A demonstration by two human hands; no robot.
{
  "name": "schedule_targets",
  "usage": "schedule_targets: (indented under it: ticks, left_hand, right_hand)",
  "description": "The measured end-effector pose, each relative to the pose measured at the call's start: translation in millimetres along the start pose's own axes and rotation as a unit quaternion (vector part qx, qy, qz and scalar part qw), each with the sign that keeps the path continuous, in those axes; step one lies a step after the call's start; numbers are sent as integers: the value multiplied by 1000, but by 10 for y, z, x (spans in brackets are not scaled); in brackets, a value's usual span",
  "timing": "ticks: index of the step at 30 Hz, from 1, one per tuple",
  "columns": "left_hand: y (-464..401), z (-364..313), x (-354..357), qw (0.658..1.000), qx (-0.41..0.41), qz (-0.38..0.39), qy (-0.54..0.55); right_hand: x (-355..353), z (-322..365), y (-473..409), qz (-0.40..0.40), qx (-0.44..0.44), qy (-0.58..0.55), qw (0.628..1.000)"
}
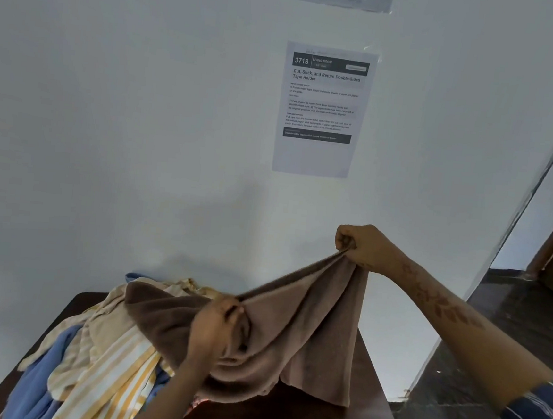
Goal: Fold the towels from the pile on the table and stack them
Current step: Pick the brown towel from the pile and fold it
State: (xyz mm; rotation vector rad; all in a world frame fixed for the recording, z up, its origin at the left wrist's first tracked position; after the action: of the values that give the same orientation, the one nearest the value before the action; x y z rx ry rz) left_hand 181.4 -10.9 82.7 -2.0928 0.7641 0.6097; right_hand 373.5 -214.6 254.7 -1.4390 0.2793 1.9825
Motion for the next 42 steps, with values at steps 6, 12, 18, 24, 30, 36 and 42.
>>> schedule_targets:
  ticks: [6,12,18,24,30,36,42]
  left_hand:
    - [-541,163,-447,999,-30,6,-30]
    - [-590,215,-421,998,-60,28,-12]
    - [-564,232,-295,989,-98,36,103]
    - [-518,-6,-315,953,-148,11,266]
    - [-593,-859,-344,940,-4,142,309]
    - [-623,-972,-369,938,44,176,296]
    - [-496,-605,-135,952,103,240,159]
  right_hand:
    - [247,-67,195,26,10,87,996]
    - [381,-138,179,18,57,-54,997]
    - [334,-60,114,-35,73,-91,993]
    - [252,76,99,-29,74,-96,992]
    - [447,730,144,106,-8,-46,993]
    - [524,767,68,165,-59,-1,985]
    - [201,710,71,152,-103,96,978]
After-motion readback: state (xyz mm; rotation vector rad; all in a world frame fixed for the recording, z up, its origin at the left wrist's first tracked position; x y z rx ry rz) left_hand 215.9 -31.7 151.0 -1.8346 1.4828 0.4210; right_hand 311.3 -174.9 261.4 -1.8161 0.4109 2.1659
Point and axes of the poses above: each hand's wrist, its own y-axis away from the middle knuckle, its own x-axis out of the palm, z = x × y, the point moved 4 cm from there along -y, towards the middle knuckle
